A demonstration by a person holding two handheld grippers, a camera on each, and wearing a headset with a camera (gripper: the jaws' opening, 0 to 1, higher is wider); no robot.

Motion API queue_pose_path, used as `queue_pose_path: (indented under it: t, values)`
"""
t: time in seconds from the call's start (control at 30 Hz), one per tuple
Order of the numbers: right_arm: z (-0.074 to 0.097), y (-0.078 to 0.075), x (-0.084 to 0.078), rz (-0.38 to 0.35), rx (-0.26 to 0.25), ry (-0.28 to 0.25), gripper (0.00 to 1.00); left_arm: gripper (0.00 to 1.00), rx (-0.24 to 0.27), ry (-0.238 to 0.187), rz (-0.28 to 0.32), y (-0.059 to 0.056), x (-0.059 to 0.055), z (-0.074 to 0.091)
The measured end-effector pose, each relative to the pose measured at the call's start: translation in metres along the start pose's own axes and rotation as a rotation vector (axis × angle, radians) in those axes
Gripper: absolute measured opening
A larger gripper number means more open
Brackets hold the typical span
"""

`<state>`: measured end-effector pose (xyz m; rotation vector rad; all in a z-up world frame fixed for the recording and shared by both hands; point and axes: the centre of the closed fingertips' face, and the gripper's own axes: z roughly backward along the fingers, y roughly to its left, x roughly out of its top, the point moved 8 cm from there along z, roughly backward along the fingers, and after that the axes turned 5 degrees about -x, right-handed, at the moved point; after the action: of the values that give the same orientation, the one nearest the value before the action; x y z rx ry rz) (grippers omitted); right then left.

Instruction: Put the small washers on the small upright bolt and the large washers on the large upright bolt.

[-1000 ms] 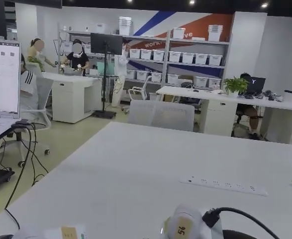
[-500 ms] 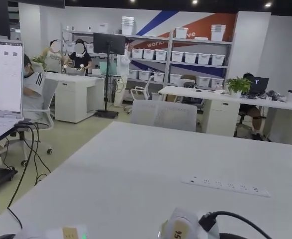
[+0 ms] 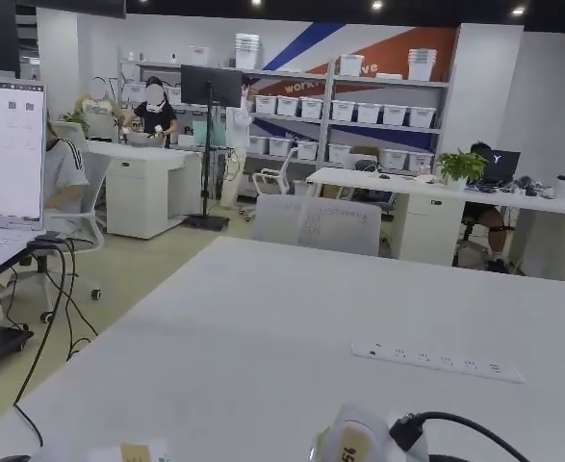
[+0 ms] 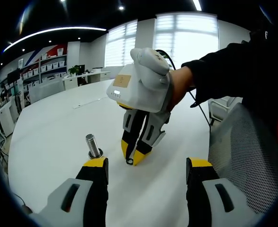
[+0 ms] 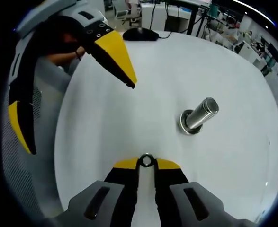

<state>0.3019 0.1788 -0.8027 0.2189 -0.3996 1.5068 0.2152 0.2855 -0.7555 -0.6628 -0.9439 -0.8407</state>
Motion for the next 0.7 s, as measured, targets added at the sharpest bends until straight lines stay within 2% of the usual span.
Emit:
queue_pose_path:
  t: [0.13,0.4,0.7]
  values:
    - [0.002,0.000,-0.003,-0.008,0.001,0.000,0.13,0.66,0.000,-0.003,-0.001,0.000,0.000,0.000]
    - [0.017,-0.003,-0.017,-0.024,-0.016,0.010,0.13,0.66,-0.002,-0.004,-0.002,0.000,0.001,0.001]
    - [0.045,-0.009,-0.038,-0.052,-0.043,0.015,0.13,0.66,-0.010,0.001,-0.005,-0.001,0.000,-0.001]
